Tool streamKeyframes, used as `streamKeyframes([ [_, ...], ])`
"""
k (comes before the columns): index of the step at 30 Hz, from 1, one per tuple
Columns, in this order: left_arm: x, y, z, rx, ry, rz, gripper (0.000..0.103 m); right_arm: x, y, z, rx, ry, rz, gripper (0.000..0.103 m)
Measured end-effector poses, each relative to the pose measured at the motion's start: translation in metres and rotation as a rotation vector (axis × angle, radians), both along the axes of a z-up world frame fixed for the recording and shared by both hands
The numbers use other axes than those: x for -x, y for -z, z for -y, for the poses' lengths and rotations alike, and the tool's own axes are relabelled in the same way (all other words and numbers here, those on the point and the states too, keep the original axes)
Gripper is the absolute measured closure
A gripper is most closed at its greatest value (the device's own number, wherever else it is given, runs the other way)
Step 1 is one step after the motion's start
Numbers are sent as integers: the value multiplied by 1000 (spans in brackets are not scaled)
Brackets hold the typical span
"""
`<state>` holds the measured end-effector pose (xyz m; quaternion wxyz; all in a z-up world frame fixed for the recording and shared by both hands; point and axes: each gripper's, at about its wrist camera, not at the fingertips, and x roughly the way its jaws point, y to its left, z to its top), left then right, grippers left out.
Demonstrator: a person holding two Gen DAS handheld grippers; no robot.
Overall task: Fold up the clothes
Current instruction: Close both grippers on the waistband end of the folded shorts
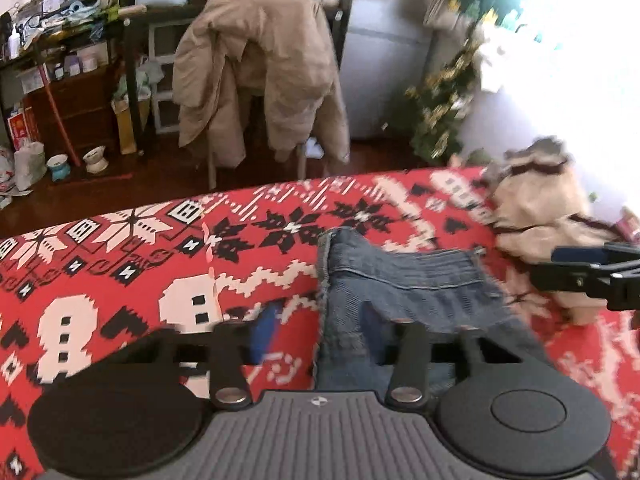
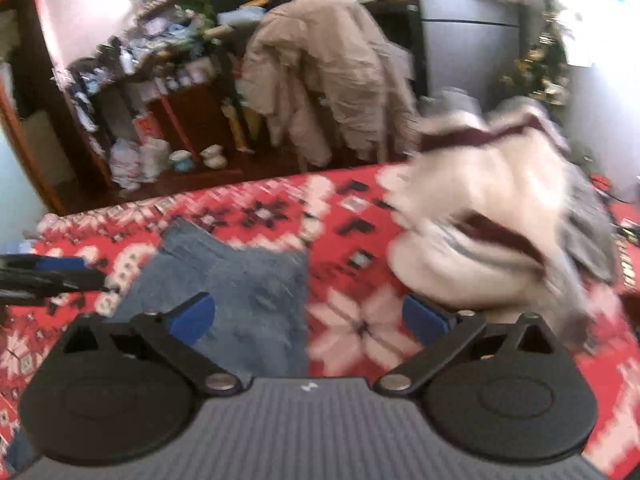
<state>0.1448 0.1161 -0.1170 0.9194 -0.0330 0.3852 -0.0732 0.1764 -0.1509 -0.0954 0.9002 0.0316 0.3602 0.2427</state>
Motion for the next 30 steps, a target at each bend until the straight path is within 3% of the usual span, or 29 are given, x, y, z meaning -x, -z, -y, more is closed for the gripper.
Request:
streamKeyframes([
  [3, -16, 7, 4, 3, 4, -9, 78, -27, 11, -19, -4, -20, -54, 40],
  [5, -21, 11, 7, -19, 17, -15, 78, -45, 20, -28, -20, -27, -110, 66],
  [6, -22, 13, 8, -31, 25, -21, 77, -52, 26, -32, -22, -30, -135, 69],
  [8, -25, 18, 10, -59, 42, -26, 76, -62, 36, -38, -10, -26, -172, 72],
  [12, -23, 26, 7, -38, 25, -45, 74, -64, 49, -43, 4, -6, -179, 72],
  [14, -24, 28, 3, -6, 3, -52, 73, -57, 49, -45, 17, 3, -144, 89],
  [16, -23, 22, -1, 36, -19, -45, 73, -45, 42, -52, 47, 1, -80, 94],
  [20, -18, 6, -8, 86, -45, 10, 74, -29, 13, -62, 67, -13, 45, 95],
  [22, -19, -1, -6, 58, -34, 28, 74, -30, -3, -64, 56, -24, 70, 95],
  [25, -29, 6, 2, 8, -17, -5, 74, -45, -5, -70, 98, -25, 48, 96],
  [27, -33, 14, 4, -21, -9, -23, 73, -59, 11, -72, 142, -9, -6, 96],
  [30, -32, 21, 3, -51, -2, -17, 69, -66, 25, -63, 112, 26, -70, 93],
])
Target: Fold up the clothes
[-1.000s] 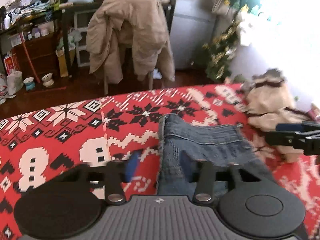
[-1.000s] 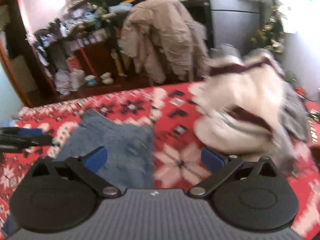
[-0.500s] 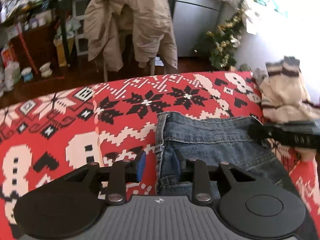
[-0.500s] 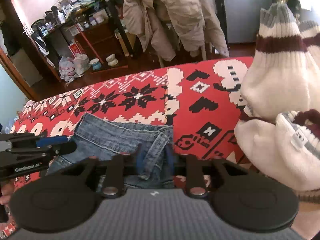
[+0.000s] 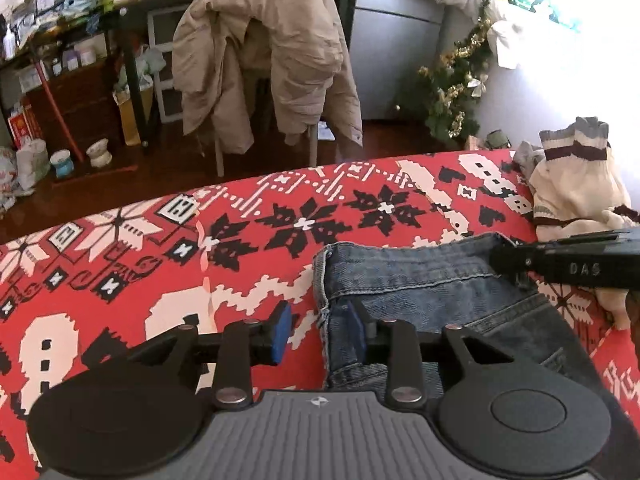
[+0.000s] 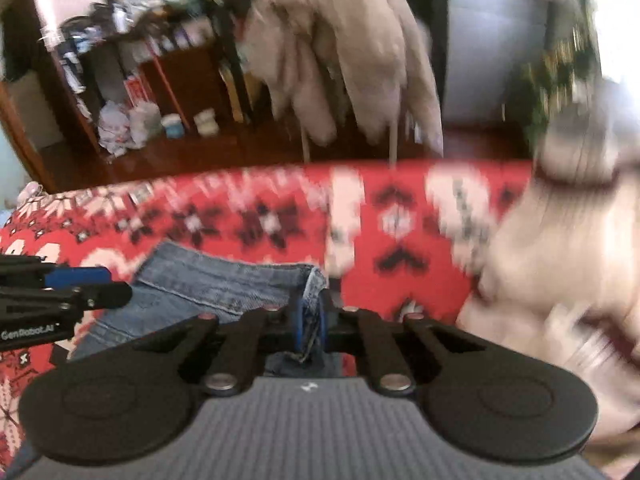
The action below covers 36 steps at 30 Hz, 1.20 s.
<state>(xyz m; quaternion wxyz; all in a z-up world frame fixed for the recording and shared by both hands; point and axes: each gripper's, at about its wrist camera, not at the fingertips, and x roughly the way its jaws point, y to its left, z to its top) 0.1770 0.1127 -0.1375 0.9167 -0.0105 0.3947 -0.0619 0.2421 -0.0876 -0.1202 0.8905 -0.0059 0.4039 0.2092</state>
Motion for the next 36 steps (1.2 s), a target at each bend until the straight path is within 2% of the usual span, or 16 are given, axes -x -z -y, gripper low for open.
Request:
streamKeyframes([
  [1, 2, -1, -2, -3, 0, 7, 69, 0, 1, 4, -16, 11, -2, 87],
  [2, 5, -4, -3, -8, -4, 12, 69, 0, 1, 8, -32, 23, -4, 75],
  [4, 15, -11, -8, -22, -10, 29, 69, 0, 2, 16, -64, 46, -9, 70],
  [8, 48, -34, -12, -50, 13, 71, 68, 30, -24, 42, -84, 17, 12, 70],
  [9, 61, -38, -12, -49, 22, 75, 65, 40, -30, 48, -82, 4, 15, 70],
  [13, 112, -52, -14, -30, 65, 85, 62, 97, -42, 72, -60, -32, -15, 69],
  [17, 166, -55, -12, -21, 97, 67, 62, 156, -34, 99, -91, -13, -83, 69],
  [20, 203, -54, -10, -45, 147, 69, 62, 197, -25, 117, -122, 40, -127, 69],
  [22, 224, -51, -8, -69, 164, 66, 71, 222, -19, 129, -159, 81, -156, 69],
  [25, 253, -43, -9, -83, 174, 55, 72, 249, -11, 140, -197, 131, -182, 69],
  [29, 286, -37, -17, -51, 153, 50, 72, 274, -8, 135, -147, 124, -168, 69],
  [32, 309, -31, -22, -59, 109, 46, 71, 289, -6, 129, -91, 106, -151, 69],
  [34, 324, -27, -21, -91, 100, 45, 65, 299, -5, 124, -39, 81, -137, 69],
  [36, 335, -19, -17, -144, 114, 40, 65, 305, -4, 118, 3, 60, -119, 69],
])
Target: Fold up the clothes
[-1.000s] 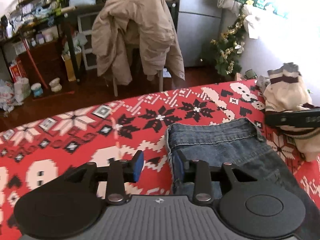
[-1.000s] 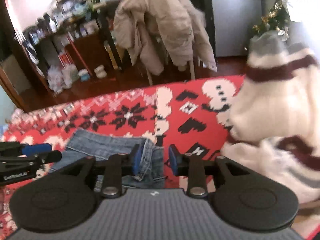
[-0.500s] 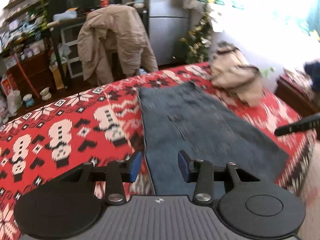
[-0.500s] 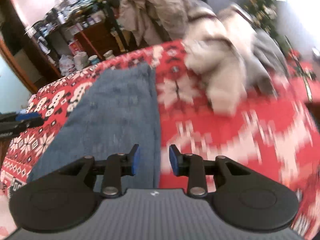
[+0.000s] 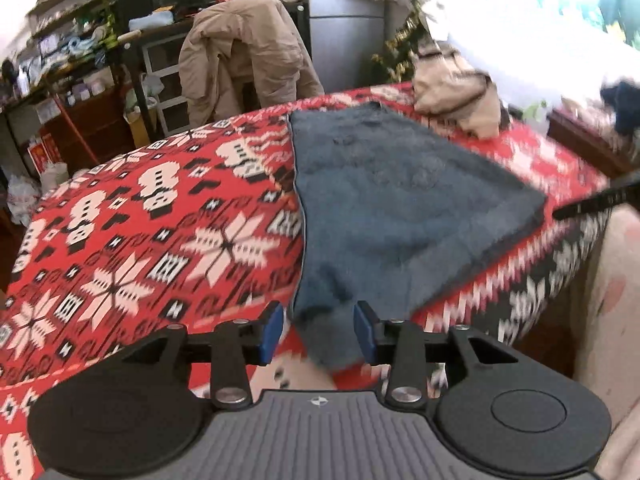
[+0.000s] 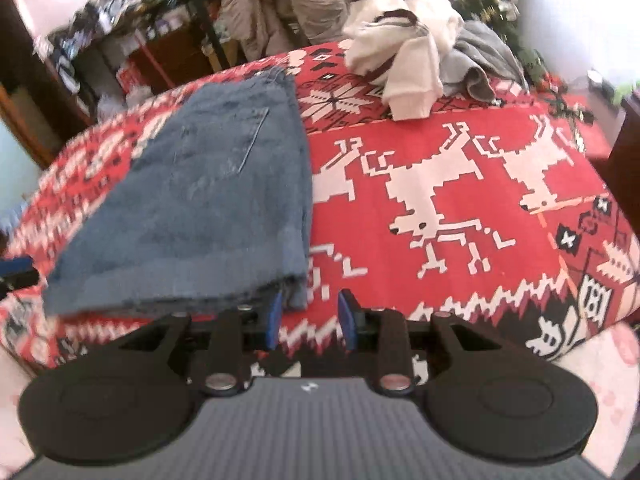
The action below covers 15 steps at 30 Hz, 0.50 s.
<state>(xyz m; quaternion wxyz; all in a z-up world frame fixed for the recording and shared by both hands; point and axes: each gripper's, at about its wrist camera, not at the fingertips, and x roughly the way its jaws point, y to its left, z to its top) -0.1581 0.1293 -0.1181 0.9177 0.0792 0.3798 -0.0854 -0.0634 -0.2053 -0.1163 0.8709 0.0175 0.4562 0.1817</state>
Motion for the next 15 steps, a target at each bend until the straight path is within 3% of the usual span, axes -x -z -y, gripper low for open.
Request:
streamKeyframes([
  [5, 3, 25, 21, -154, 44, -7, 65, 4, 4, -4, 1, -2, -14, 67],
  [11, 0, 32, 26, -188, 83, -17, 64, 5, -1, -2, -6, 6, -3, 62],
  [13, 2, 36, 29, -206, 103, -37, 58, 6, -4, 0, -11, 8, 2, 59],
  [15, 7, 37, 34, -251, 129, -4, 59, 7, -4, 0, -14, 9, -2, 58],
])
